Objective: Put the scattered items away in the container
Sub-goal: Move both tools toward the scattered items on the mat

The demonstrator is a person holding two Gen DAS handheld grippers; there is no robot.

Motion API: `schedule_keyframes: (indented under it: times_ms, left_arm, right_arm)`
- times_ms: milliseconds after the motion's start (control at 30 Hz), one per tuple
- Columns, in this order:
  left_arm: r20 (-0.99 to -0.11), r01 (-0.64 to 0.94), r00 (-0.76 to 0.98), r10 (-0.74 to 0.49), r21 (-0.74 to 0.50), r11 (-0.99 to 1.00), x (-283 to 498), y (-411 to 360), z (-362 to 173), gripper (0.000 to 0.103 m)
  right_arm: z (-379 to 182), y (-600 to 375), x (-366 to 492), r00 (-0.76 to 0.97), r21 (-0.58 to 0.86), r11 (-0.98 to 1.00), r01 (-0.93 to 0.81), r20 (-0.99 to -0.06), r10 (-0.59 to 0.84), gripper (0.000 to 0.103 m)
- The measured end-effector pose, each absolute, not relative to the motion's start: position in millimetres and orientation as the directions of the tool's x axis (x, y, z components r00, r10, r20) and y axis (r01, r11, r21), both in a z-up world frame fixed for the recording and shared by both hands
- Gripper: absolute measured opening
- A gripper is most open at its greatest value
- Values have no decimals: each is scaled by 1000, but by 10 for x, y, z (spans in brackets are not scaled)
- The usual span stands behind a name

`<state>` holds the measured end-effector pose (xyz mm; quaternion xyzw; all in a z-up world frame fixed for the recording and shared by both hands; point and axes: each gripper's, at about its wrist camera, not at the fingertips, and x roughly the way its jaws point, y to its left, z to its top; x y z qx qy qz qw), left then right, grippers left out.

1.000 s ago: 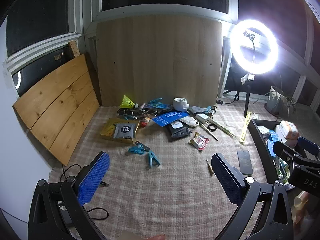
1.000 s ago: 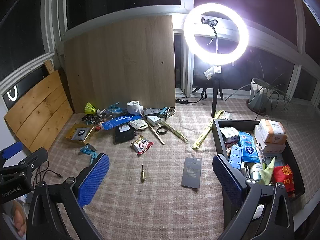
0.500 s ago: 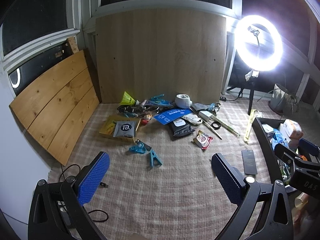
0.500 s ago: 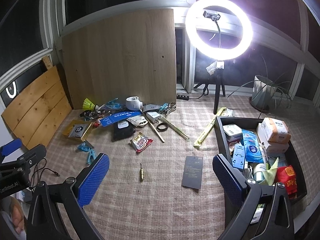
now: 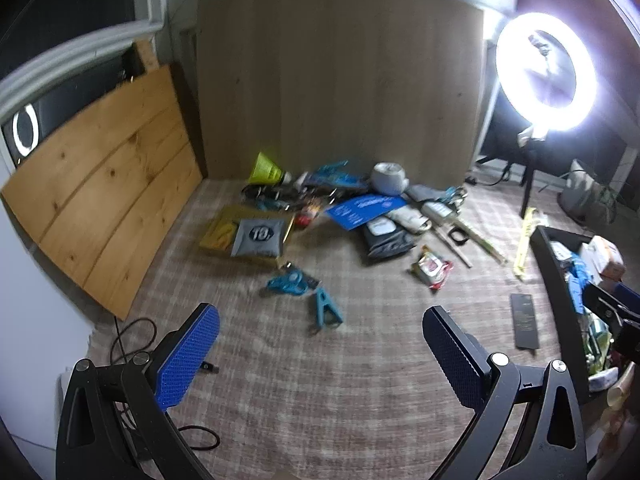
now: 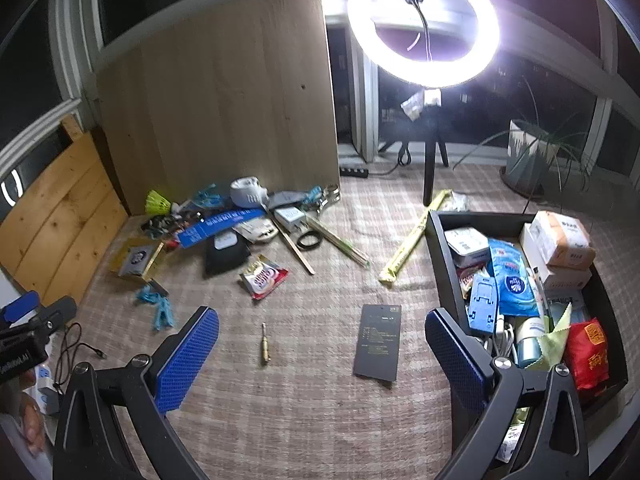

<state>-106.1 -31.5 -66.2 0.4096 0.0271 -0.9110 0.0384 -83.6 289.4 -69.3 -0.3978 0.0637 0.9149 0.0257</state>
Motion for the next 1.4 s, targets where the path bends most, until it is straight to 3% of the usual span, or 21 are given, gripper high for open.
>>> schedule_keyframes:
  times_ms: [433, 533, 700, 867, 1133, 1400]
  left_arm:
    - [-841, 184, -534, -83, -20, -983, -1524, -888, -1373, 103]
    - [-862, 178, -499, -91, 1, -984, -1648, -897, -1534, 103]
    - [-894, 186, -448, -5, -88, -979, -1852, -892, -1793, 103]
    - [-898, 140, -439, 7, -76, -987, -2019, -673, -1928, 102]
    - [-918, 107, -396, 13, -60, -992, -2186, -532, -2169, 95]
    - [-935, 123, -355, 21, -69, -990, -2266, -555, -2337, 72]
  right_arm:
    - [-1260, 2850, -1175, -572, 96, -994, -52, -819, -49, 100]
    - [-1381, 2788, -1252, -542, 86, -996, -30, -839, -56, 92]
    - [-1602, 2674, -1395, -486, 98, -995, 5, -870, -88, 82]
    - [-1868, 2559, -1538, -417, 92, -995, 33, -904, -98, 59]
    - [-2067, 2353, -1634, -377, 92, -992, 83, -919, -117, 53]
    - [-2220, 2210, -1718, -346, 59, -992, 110, -934, -93, 39]
